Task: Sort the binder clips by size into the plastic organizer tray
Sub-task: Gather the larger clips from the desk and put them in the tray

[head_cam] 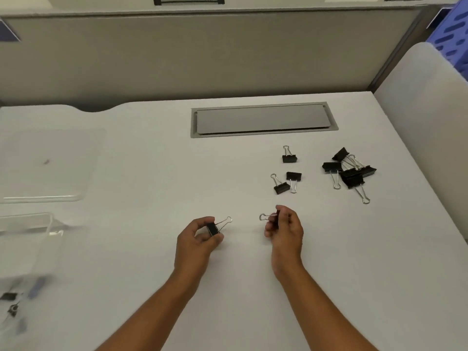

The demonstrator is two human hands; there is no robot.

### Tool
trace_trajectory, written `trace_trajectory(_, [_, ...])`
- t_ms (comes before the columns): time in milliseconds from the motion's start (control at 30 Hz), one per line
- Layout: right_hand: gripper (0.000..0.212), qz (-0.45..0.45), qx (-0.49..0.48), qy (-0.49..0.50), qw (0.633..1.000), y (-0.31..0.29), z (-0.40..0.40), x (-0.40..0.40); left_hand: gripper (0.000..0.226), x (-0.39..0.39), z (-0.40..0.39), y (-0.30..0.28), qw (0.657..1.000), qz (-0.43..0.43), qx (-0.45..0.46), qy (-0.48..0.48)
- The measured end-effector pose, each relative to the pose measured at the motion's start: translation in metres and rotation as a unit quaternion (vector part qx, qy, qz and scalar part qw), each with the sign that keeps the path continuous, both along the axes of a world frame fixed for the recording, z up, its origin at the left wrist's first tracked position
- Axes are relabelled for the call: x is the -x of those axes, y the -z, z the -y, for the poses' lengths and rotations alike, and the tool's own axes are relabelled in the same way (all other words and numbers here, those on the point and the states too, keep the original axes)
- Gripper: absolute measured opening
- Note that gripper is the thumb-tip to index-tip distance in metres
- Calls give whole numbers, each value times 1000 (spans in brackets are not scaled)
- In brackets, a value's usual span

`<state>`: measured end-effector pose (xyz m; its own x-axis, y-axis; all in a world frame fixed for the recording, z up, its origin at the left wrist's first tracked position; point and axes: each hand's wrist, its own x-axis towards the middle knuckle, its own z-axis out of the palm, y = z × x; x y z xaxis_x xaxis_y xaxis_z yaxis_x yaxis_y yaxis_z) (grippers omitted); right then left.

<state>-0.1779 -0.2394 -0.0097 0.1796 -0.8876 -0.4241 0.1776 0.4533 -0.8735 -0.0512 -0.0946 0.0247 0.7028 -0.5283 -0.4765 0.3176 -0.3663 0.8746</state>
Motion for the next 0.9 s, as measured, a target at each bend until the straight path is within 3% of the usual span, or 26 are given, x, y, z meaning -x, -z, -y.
trace_trajectory(300, [22,22,-57,-184,981,-32,-123,-60,38,-52,-100,-42,998,58,-20,-9])
trace_trajectory(633, [17,-63,80,-332,938,-89,-234,-182,43,-148,-247,-57,972,211,14,-104])
trace_trajectory(733, [20,-87,115,-377,915,-90,-271,-210,41,-194,-298,-53,944,304,-36,-125])
trace_trajectory(900, [24,-109,168,-440,875,-94,-315,-244,37,-268,-345,-36,864,431,-228,-128])
